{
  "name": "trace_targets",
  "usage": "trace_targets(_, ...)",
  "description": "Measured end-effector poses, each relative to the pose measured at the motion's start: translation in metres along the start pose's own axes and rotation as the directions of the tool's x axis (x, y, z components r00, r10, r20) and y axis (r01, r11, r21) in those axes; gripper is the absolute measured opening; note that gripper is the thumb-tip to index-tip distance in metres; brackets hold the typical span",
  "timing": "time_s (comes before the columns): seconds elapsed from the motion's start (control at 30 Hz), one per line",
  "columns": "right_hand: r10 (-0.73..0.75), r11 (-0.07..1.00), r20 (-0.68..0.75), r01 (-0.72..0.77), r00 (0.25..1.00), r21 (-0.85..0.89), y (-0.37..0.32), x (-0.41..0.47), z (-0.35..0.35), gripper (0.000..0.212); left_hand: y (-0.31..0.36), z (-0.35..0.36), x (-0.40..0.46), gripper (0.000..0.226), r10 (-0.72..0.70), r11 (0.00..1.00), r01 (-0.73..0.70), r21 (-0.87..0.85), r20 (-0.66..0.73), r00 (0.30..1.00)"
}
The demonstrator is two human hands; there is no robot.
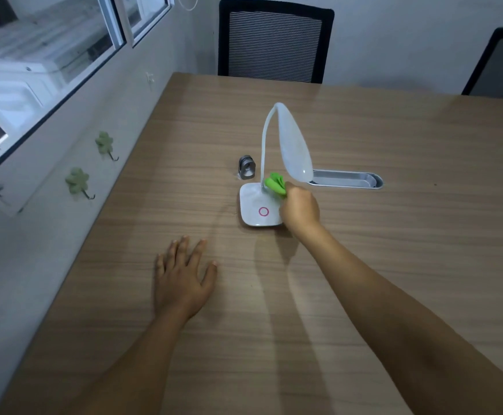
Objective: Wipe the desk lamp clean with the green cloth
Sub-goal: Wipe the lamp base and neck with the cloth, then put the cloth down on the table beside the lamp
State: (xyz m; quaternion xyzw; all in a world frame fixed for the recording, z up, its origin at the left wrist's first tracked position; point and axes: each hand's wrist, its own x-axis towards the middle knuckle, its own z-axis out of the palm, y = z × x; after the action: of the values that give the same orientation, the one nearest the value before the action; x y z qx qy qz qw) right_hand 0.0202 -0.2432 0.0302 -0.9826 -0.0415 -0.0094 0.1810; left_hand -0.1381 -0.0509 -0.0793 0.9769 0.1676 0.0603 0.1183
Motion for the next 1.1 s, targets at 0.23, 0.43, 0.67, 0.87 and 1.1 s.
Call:
trace_targets(0.23,-0.172,0.955,0.144,0.201,0.975,-0.218,0.009,-0.011,0.027,0.029,0.000,0.000,0.000,0.066,0.002,1.000,-0.002,0.002,-0.007,1.000)
trace_targets(0.43,-0.105,0.954,0.095,0.127,0.990,-0.271,0.025,-0.016,0.010,0.028,0.000,0.001,0.001,0.067,0.004,1.000,-0.004,0.020,-0.004,1.000)
trace_targets(0.67,-0.444,0.891,-0.057,0.434,0.894,-0.136,-0.029,-0.042,0.010,0.038,0.004,-0.001,0.000,0.065,0.002,1.000,-0.002,0.025,0.005,1.000)
trace_targets(0.87,-0.660,0.746,-0.046,0.646,0.750,-0.161,-0.099,-0.021,0.039,0.048,0.003,-0.002,0.000,0.061,0.020,1.000,-0.020,-0.003,0.001,1.000)
trace_targets(1.1,-0.629,0.751,0.167,0.649,0.759,-0.119,-0.117,0.024,0.080,0.045,0.004,0.001,0.000,0.058,-0.002,1.000,0.002,0.003,-0.028,1.000)
